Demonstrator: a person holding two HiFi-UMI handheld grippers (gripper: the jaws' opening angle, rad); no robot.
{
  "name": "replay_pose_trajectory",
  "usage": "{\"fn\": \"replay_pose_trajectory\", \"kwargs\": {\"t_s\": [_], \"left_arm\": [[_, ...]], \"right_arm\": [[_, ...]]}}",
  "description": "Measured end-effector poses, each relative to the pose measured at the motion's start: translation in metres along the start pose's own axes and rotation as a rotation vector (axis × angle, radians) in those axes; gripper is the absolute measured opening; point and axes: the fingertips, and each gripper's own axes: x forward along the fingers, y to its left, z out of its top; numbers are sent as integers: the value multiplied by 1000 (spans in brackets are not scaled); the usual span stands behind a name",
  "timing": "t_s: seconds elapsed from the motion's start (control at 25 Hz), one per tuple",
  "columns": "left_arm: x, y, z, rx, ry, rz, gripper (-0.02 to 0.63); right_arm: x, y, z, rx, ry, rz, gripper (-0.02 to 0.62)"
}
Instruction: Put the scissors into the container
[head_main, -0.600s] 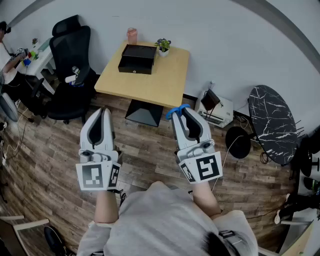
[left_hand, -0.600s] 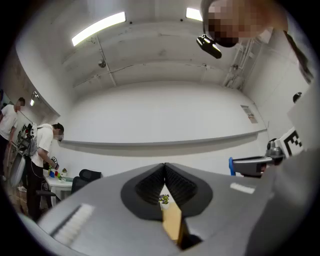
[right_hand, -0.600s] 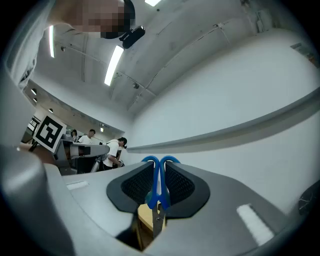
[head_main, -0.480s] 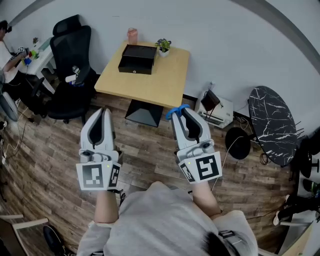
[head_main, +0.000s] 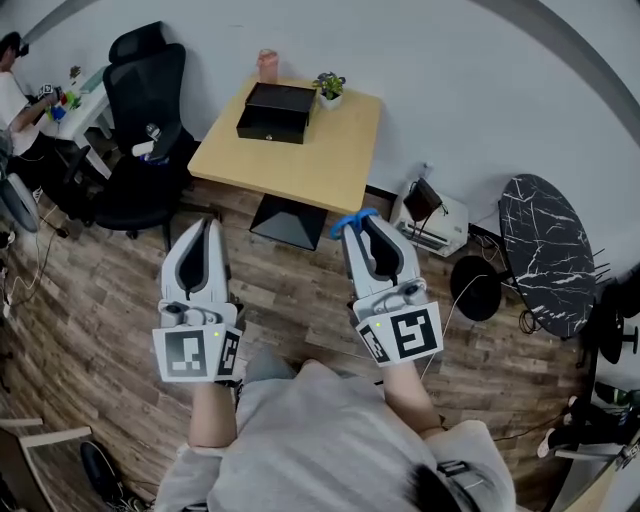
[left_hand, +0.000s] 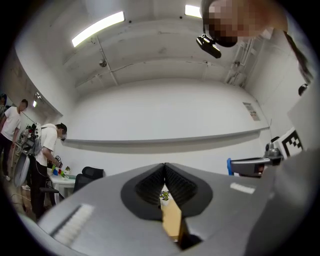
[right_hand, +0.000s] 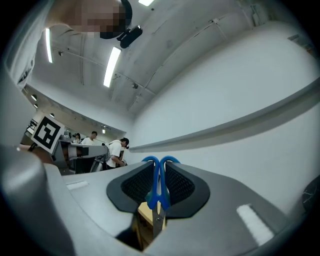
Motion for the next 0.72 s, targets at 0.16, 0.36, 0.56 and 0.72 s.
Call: {"fn": "replay_pose_trajectory", "kwargs": {"t_s": [0.16,0.36,0.56,0.72], "left_arm": [[-2,6,-2,17,-5,9,58],[12,7,-7,5,-9,-2,58],[60,21,-21,4,-20,-14,58],[96,41,-25,-2,-34,-33,58]], "right_arm": [[5,4,-2,17,-7,6,74],[14,-5,-6,25,-14,3,74],[51,-30,-21,21,-14,-16,74],[86,-43,-28,13,-15,-47,74]]}}
